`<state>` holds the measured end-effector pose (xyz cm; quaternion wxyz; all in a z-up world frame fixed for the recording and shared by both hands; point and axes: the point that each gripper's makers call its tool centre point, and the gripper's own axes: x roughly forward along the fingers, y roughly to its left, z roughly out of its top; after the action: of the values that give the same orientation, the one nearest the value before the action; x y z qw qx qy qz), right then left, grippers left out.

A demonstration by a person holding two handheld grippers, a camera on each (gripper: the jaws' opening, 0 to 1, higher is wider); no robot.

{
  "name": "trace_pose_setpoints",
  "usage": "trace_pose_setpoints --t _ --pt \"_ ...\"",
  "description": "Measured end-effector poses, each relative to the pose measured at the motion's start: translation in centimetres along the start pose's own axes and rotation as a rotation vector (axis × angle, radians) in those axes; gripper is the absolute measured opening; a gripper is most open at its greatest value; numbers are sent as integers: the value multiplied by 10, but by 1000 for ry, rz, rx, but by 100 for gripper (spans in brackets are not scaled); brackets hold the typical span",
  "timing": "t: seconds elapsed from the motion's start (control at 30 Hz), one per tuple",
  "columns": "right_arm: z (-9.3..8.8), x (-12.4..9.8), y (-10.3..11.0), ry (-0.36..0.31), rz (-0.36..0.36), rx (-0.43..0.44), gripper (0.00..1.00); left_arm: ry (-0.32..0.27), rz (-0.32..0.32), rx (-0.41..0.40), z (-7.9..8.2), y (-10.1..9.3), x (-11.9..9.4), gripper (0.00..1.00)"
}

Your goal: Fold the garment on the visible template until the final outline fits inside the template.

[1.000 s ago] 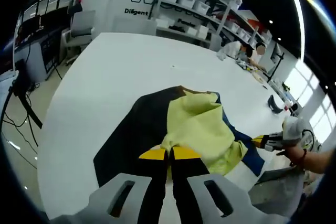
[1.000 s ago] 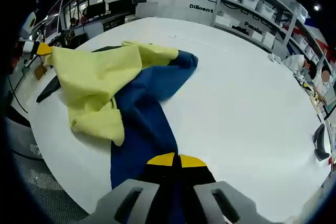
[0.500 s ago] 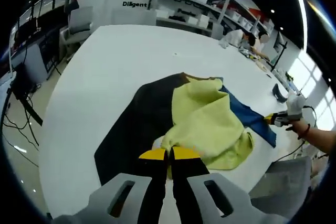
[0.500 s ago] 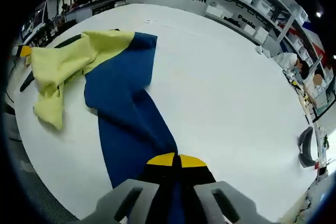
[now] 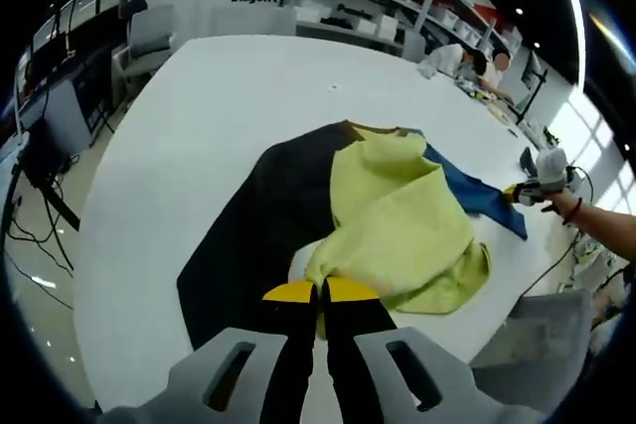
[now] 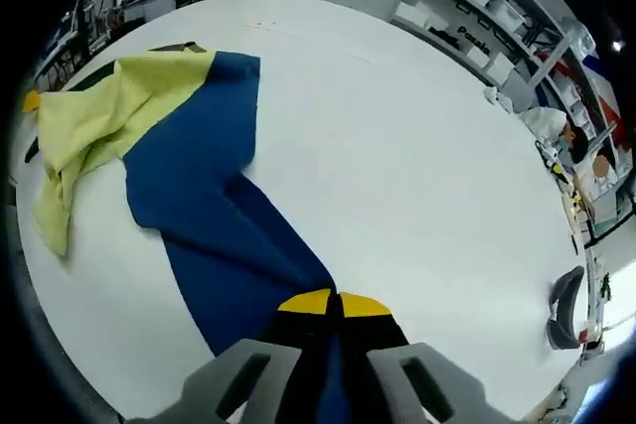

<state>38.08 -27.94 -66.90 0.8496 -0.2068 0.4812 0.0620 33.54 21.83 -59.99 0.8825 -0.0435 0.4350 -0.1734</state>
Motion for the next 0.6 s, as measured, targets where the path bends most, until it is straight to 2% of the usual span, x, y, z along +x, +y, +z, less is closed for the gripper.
trace_pose_setpoints --t 0.13,0.23,0.6 --pt "0 6 -17 30 -13 10 0 7 -2 -9 -2 0 2 0" --pt "1 8 -22 37 2 56 0 14 -4 -14 -4 0 3 0" --pt "2 15 -38 55 -18 81 0 35 2 -20 -10 2 8 0"
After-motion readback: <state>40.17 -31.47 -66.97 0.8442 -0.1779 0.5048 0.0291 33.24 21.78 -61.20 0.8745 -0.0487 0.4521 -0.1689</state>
